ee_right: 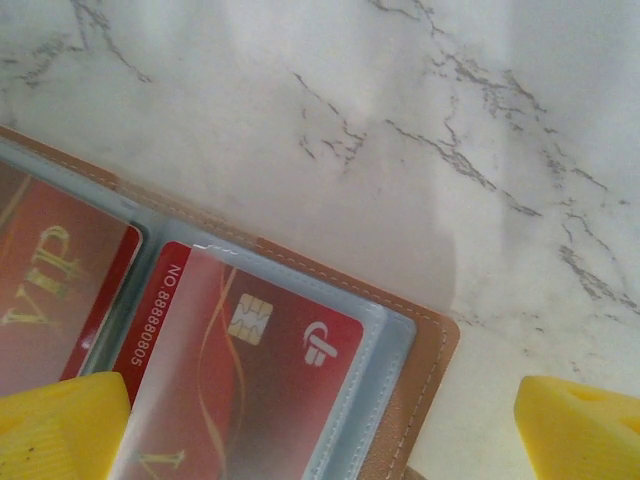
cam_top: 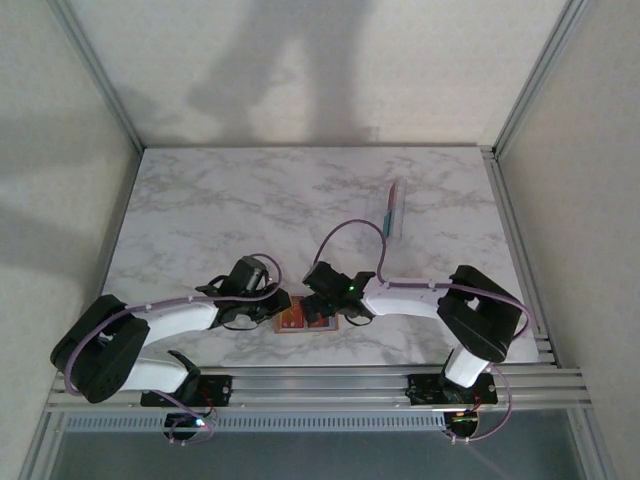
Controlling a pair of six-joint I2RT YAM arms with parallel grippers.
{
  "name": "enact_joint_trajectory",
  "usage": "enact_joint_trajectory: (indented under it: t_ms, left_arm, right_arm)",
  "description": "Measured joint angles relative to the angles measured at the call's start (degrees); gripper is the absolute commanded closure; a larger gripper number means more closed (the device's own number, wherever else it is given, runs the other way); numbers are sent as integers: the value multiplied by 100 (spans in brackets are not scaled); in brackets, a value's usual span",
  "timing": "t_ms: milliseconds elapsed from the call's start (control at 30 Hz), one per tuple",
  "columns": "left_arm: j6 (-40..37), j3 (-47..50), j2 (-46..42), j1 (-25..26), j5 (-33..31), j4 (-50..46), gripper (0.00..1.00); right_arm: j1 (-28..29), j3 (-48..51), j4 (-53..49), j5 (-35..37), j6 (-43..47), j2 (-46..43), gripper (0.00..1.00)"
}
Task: Put the credit cards into the card holder
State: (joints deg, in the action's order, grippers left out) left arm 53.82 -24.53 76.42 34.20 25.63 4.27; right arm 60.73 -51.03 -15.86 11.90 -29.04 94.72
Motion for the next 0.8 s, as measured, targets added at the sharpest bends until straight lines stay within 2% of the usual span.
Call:
enact_joint_trajectory:
  t_ms: [300, 800]
  left_arm:
    - [2, 7, -11, 22, -24, 4, 85]
    - [-2, 22, 17, 24, -37, 66, 85]
  right_arm:
    - [0, -90, 157, -199, -15, 262, 1]
    - [7, 157, 415, -13, -35, 157, 1]
